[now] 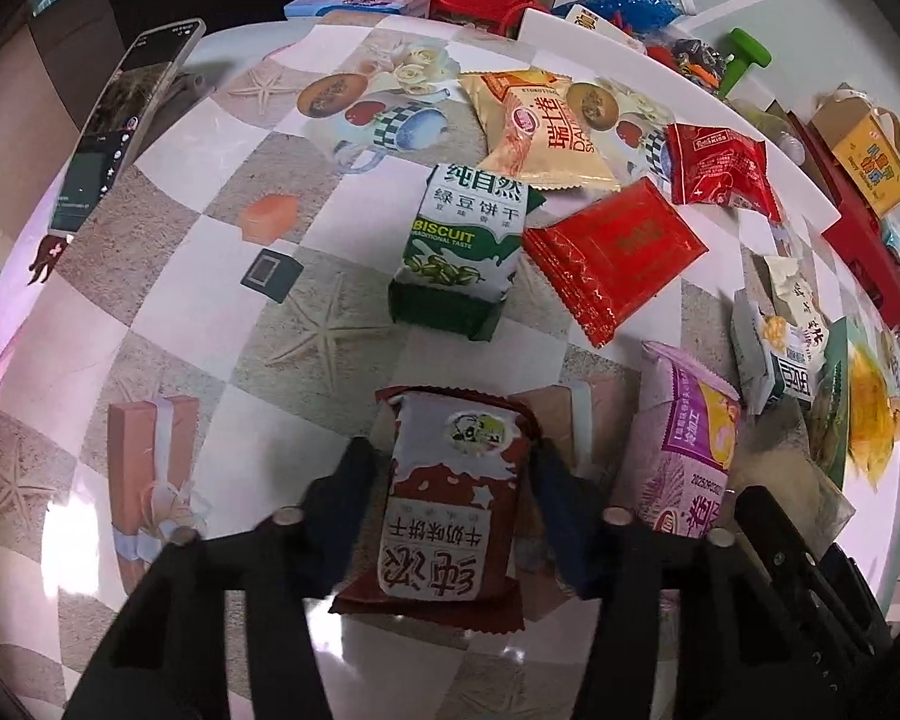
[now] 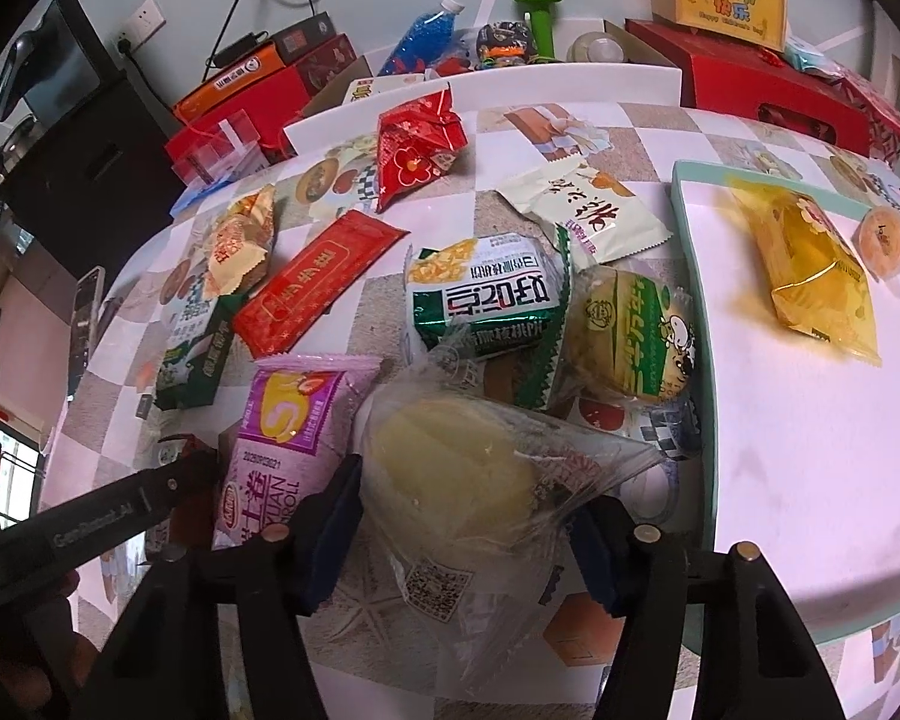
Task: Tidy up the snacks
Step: 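Grasp the red-and-white biscuit bag with the left tool while the right tool grasps the clear bun bag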
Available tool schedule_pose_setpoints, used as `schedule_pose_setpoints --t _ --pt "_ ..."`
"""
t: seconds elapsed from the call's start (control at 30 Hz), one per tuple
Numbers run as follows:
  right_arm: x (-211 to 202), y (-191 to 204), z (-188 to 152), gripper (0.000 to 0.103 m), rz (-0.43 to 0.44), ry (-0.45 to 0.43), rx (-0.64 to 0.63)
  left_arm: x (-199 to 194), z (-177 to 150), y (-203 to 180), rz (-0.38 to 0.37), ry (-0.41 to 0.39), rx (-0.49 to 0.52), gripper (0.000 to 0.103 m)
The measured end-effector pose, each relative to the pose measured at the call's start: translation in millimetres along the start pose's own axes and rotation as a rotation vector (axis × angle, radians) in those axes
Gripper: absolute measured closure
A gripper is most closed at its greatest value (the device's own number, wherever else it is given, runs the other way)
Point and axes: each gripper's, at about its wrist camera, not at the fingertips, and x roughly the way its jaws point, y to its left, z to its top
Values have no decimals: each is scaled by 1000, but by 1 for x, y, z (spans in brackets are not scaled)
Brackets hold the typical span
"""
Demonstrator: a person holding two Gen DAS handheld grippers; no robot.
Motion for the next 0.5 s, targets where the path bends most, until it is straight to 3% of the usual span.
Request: schedule_pose_setpoints --t 0.5 --pt "-11 2 2 47 31 -33 -1 -14 1 14 -43 -35 -43 62"
